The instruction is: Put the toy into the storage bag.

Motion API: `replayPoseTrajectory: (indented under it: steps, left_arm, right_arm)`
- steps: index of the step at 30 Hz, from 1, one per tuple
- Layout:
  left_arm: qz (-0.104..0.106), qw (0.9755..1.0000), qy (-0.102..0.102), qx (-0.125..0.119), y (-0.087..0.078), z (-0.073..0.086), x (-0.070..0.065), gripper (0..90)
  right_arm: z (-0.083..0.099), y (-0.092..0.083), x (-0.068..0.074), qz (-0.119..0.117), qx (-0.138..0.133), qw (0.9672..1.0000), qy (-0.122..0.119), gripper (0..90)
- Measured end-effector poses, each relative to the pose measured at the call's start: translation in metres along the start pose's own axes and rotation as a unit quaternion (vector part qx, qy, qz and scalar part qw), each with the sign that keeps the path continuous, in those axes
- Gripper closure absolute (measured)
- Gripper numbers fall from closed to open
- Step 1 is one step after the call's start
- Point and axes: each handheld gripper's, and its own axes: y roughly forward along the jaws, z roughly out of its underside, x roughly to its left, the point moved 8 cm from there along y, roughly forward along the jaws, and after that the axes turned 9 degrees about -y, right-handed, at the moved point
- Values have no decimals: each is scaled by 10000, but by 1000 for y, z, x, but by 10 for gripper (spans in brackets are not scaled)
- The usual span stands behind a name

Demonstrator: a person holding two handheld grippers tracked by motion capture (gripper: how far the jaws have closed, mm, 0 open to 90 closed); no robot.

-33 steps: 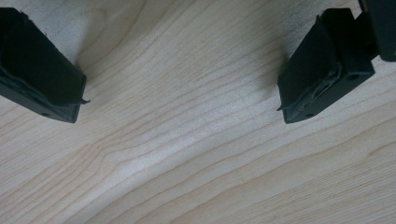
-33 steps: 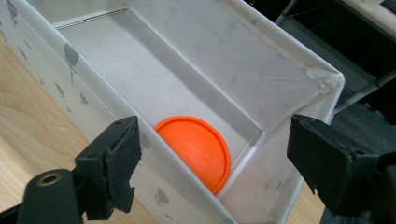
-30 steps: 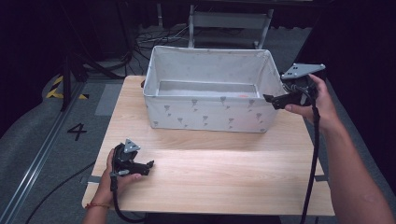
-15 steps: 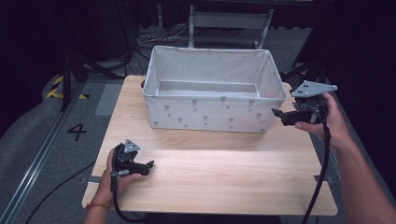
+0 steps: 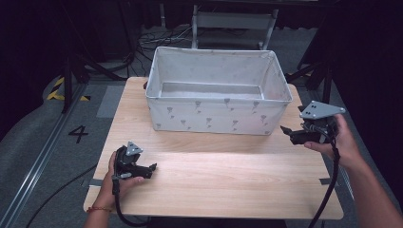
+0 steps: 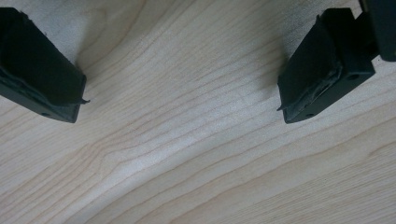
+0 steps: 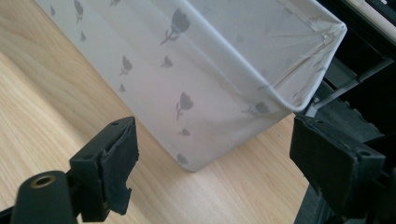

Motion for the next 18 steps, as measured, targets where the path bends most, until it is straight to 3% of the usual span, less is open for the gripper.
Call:
replayPoseTrajectory:
  steps: [5, 18]
  left_arm:
    - [8, 10000, 5, -11, 1, 0, 0, 12]
    - [37, 10000, 19, 16, 1, 0, -1, 7]
  right_arm:
    - [18, 0, 13, 102, 6, 9999, -47, 163]
    - [70, 8, 38, -6, 226, 9997, 112, 161]
